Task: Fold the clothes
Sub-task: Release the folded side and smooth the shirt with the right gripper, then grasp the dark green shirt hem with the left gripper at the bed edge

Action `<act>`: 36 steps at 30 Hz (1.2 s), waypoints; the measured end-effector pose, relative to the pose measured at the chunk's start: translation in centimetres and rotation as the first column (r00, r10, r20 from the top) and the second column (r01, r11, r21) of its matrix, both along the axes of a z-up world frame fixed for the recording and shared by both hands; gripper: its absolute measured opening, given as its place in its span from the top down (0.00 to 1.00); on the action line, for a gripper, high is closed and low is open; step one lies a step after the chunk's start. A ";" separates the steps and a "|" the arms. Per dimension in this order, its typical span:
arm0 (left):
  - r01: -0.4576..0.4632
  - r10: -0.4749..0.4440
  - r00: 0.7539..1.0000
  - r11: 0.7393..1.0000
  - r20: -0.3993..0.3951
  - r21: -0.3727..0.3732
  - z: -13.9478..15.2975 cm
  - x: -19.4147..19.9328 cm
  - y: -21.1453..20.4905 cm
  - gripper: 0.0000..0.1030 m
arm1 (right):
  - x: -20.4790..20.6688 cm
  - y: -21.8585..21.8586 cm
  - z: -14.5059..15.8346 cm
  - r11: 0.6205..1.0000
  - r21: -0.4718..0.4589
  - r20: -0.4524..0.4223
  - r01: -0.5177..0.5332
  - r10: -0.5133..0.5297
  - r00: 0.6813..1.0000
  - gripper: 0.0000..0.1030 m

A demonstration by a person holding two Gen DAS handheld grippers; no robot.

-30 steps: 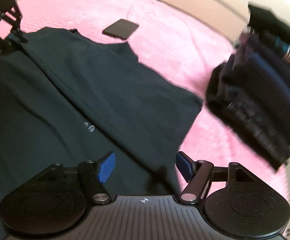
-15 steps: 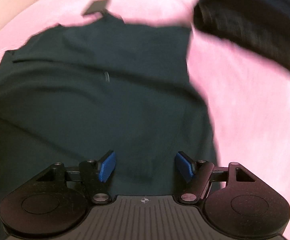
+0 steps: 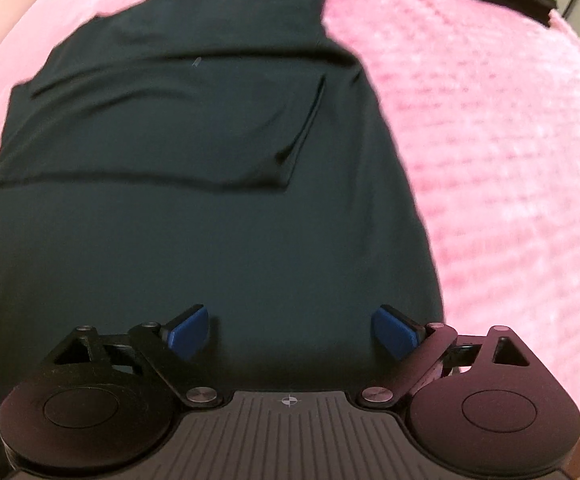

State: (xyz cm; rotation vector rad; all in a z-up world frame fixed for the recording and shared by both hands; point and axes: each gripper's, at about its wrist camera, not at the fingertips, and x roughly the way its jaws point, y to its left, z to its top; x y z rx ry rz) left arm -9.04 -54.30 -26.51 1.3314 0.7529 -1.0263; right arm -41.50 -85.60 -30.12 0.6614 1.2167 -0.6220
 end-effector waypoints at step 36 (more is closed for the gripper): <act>-0.225 0.120 0.944 0.915 -0.307 -0.334 15.2 -8.9 11.4 0.12 | 3.5 20.3 19.0 0.960 -0.251 -0.022 -0.126 0.125 0.992 0.00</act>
